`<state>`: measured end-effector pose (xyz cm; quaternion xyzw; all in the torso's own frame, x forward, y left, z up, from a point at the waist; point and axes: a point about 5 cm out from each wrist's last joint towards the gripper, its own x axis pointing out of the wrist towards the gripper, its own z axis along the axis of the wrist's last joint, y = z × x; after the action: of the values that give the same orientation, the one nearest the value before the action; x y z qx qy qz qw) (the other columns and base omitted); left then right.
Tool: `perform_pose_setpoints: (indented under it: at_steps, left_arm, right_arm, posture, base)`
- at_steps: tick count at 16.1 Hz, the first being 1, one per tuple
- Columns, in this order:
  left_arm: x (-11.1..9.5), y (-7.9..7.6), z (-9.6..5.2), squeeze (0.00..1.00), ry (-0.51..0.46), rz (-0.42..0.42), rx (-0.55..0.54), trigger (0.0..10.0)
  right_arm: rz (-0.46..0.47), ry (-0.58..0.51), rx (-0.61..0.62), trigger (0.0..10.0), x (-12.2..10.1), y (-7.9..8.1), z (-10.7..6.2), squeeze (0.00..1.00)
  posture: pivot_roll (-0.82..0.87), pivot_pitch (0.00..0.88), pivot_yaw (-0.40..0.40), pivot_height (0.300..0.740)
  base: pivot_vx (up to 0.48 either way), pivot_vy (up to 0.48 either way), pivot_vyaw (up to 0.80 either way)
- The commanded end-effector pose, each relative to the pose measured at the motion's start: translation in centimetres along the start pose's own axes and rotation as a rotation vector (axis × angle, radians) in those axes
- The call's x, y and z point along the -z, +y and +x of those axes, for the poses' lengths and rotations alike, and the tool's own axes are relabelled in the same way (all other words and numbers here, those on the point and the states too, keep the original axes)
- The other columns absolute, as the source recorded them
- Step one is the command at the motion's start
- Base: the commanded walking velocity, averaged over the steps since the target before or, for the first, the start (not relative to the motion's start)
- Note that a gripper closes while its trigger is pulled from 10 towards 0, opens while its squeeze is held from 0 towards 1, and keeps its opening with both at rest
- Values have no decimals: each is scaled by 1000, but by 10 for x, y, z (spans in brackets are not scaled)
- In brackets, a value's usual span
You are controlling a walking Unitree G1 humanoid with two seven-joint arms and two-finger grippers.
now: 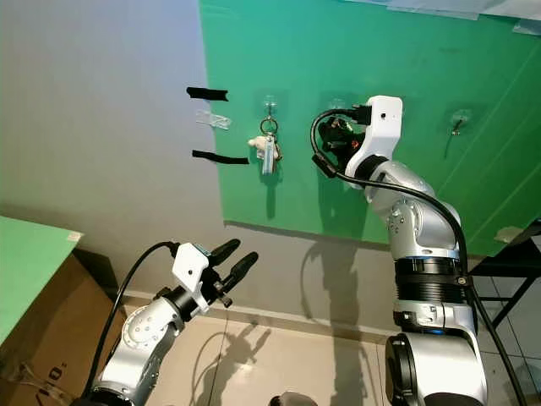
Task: Hang keys on a hook
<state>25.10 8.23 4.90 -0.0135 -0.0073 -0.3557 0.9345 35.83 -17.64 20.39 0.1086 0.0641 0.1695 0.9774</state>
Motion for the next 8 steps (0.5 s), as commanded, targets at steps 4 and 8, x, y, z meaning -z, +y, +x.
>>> perform_pose_setpoints:
  at_steps: [4, 8]
  left_arm:
    - [0, -3, 3, 0, 6, 15, 29, 10000]
    - [0, -3, 3, 0, 5, 21, 29, 10000]
  right_arm:
    - [-79, -40, -25, 0, -12, 7, 4, 0]
    - [-132, -71, -50, 0, -17, 13, 8, 0]
  posture:
    - [-132, 0, -53, 736]
    - [-129, 0, -54, 736]
  base:
    - [0, 0, 0]
    - [0, 0, 0]
